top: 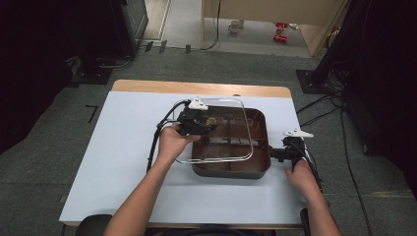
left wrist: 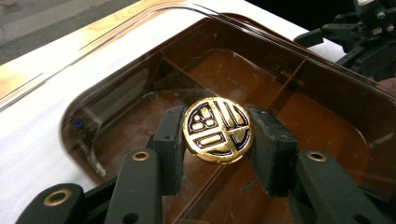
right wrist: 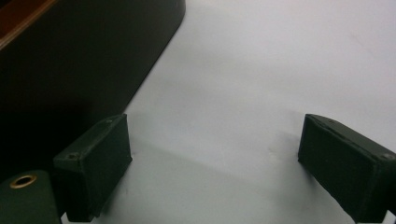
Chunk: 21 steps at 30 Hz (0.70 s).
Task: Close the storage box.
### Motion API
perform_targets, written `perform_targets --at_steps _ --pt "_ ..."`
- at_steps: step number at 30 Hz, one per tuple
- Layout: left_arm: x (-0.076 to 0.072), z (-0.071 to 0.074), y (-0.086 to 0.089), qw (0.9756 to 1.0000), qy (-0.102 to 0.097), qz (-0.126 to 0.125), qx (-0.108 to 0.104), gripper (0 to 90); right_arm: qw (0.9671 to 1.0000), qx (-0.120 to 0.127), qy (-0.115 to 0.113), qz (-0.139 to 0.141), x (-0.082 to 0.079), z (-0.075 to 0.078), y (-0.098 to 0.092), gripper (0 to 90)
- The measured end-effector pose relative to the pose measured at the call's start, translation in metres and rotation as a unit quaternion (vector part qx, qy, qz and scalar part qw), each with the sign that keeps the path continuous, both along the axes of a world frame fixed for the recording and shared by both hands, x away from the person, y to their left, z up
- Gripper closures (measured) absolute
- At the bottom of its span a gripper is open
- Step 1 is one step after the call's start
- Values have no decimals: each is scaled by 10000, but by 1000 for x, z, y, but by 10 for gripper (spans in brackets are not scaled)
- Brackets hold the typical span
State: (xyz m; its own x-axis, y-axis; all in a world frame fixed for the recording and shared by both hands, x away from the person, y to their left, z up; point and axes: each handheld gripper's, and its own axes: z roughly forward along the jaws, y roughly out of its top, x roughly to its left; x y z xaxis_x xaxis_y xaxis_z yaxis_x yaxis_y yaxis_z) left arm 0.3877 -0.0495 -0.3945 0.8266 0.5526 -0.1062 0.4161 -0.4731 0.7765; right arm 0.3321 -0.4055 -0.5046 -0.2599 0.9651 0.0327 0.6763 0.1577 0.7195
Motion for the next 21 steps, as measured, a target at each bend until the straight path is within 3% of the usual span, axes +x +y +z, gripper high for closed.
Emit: perform_targets --at_steps 5,21 --pt "1 -3 -14 9998 37 -158 147 590 10000 1 -4 -1 0 0 0 89" --pt "3 -14 -52 9987 76 -419 267 590 10000 3 -4 -1 0 0 0 88"
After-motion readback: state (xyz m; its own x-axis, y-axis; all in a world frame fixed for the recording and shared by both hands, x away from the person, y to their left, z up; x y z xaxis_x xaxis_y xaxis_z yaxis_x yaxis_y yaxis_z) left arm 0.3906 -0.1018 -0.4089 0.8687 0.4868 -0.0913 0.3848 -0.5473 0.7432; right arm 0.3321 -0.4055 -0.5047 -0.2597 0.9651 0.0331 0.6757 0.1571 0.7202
